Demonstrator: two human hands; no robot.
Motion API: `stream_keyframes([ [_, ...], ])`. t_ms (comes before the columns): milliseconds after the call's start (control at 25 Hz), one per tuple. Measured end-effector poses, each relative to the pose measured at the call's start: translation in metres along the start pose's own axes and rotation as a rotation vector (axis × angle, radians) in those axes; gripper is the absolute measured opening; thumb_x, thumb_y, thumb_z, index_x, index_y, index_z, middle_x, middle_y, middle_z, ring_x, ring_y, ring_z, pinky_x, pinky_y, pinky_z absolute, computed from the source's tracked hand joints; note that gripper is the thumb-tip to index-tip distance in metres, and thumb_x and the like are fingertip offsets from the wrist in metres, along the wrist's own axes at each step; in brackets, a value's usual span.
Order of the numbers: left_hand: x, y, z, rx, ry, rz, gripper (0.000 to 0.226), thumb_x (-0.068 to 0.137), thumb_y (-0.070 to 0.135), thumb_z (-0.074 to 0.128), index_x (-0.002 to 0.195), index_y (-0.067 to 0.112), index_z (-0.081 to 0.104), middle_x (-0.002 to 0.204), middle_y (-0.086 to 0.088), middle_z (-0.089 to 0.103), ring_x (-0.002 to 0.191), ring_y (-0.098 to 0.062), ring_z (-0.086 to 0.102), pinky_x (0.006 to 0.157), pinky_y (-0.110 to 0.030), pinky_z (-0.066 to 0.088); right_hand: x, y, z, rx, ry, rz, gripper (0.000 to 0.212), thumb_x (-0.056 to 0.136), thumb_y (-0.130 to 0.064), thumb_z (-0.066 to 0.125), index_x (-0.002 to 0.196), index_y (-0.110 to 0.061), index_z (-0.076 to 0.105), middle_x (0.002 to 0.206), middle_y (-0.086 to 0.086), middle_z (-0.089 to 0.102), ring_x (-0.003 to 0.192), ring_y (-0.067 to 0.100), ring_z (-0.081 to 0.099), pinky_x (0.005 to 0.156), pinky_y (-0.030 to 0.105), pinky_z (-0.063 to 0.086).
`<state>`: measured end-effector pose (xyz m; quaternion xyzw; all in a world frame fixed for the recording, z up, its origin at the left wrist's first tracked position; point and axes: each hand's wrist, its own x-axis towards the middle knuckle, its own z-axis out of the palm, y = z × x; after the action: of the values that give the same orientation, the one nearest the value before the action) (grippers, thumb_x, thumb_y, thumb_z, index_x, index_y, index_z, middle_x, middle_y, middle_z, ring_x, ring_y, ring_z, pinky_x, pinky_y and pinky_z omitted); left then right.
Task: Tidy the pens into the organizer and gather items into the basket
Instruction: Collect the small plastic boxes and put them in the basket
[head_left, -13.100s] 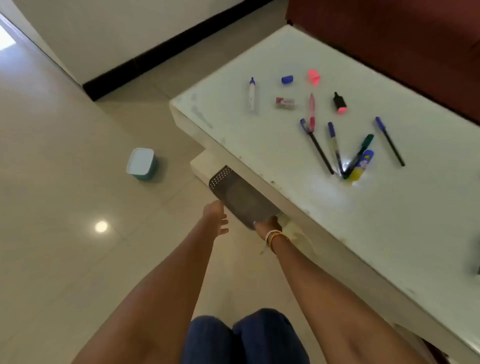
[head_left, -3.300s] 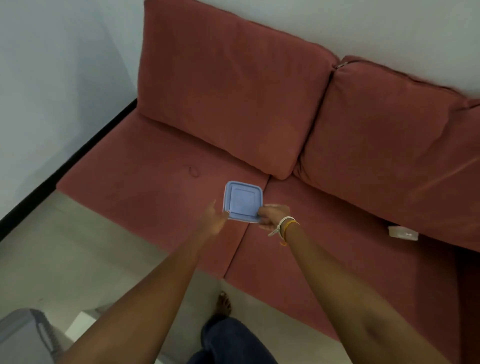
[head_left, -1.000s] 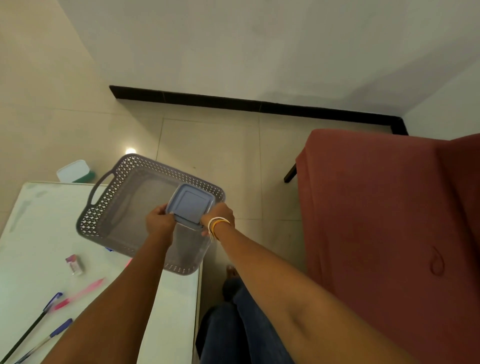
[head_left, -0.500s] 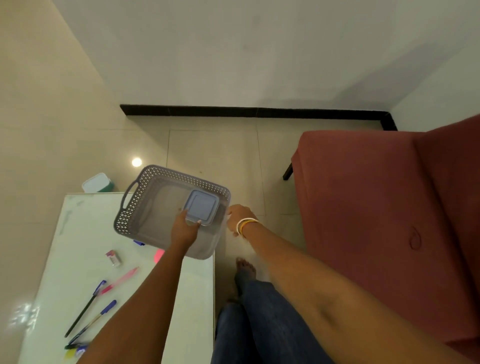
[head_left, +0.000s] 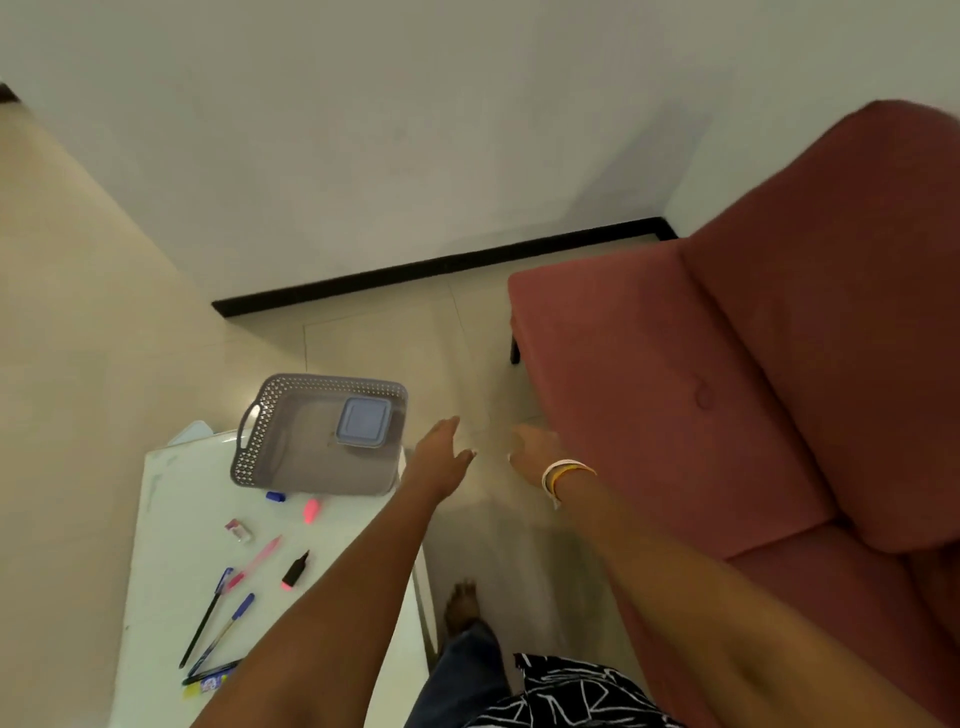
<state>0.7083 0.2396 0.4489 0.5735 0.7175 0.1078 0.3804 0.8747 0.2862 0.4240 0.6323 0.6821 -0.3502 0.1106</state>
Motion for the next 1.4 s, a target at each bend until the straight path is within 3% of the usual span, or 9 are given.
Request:
stream_keyframes([
  [120, -0.027, 0.037, 0.043, 0.106, -0.043, 0.065, 0.063, 0.094, 0.035, 0.053, 0.149, 0.016, 0.028, 0.157, -0.007, 0.027, 0.145, -0.023, 0.026, 0.116, -0.042, 0.028, -0.045, 0.06, 0.0, 0.144, 0.079, 0.067, 0.055, 0.093, -0.023, 0.053, 0.145, -0.016, 0.038, 0.15, 0.008, 0.043, 0.137, 0.027, 0.041, 0.111, 0.033, 0.029],
  [440, -0.145, 0.161, 0.23, 0.265, -0.199, 0.259, 0.06, 0.095, 0.034, 0.052, 0.147, 0.016, 0.028, 0.157, -0.012, 0.025, 0.144, -0.026, 0.027, 0.112, -0.042, 0.032, -0.233, 0.272, 0.049, 0.437, 0.217, 0.269, 0.052, 0.09, -0.016, 0.058, 0.141, -0.014, 0.046, 0.136, 0.01, 0.057, 0.126, 0.026, 0.053, 0.107, 0.03, 0.036],
  [760, -0.262, 0.29, 0.399, 0.292, -0.399, 0.51, 0.064, 0.094, 0.033, 0.054, 0.149, 0.017, 0.026, 0.157, -0.012, 0.025, 0.143, -0.028, 0.028, 0.114, -0.046, 0.031, -0.404, 0.458, 0.091, 0.498, 0.361, 0.557, 0.047, 0.094, -0.02, 0.054, 0.141, -0.014, 0.046, 0.146, 0.007, 0.048, 0.132, 0.026, 0.047, 0.108, 0.029, 0.033],
  [1080, -0.333, 0.337, 0.501, 0.429, -0.548, 0.606, 0.063, 0.095, 0.033, 0.052, 0.15, 0.02, 0.025, 0.158, -0.01, 0.023, 0.143, -0.029, 0.029, 0.114, -0.044, 0.032, -0.495, 0.571, 0.139, 0.722, 0.449, 0.805, 0.047, 0.092, -0.02, 0.057, 0.138, -0.013, 0.049, 0.142, 0.008, 0.053, 0.13, 0.029, 0.05, 0.106, 0.027, 0.035],
  [1400, -0.331, 0.333, 0.562, 0.5, -0.621, 0.622, 0.061, 0.097, 0.035, 0.048, 0.151, 0.022, 0.022, 0.158, -0.009, 0.022, 0.14, -0.032, 0.035, 0.111, -0.043, 0.036, -0.494, 0.633, 0.176, 0.891, 0.53, 0.929, 0.049, 0.091, -0.021, 0.058, 0.138, -0.013, 0.048, 0.138, 0.011, 0.055, 0.129, 0.033, 0.049, 0.105, 0.03, 0.037],
])
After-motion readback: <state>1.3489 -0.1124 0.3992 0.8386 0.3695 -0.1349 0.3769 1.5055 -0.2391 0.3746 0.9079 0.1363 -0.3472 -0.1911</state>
